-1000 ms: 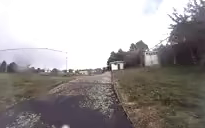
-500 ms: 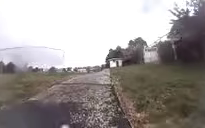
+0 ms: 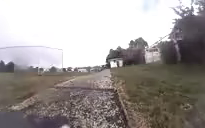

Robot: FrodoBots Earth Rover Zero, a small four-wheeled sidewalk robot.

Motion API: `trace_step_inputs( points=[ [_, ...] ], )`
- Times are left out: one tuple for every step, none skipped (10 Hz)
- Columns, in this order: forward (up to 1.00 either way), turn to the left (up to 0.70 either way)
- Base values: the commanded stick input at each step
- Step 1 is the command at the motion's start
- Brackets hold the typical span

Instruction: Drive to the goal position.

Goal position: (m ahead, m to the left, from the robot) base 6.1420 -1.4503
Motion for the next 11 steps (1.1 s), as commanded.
trace_step_inputs(
  points=[
    [1.00,0.00],
    [1.00,0.00],
    [0.93,0.00],
    [0.73,0.00],
    [0.53,0.00],
    [0.34,0.00],
    [0.14,0.00],
    [0.00,0.00],
    [0.00,0.00],
    [0.00,0.00],
    [0.00,0.00]
  ],
)
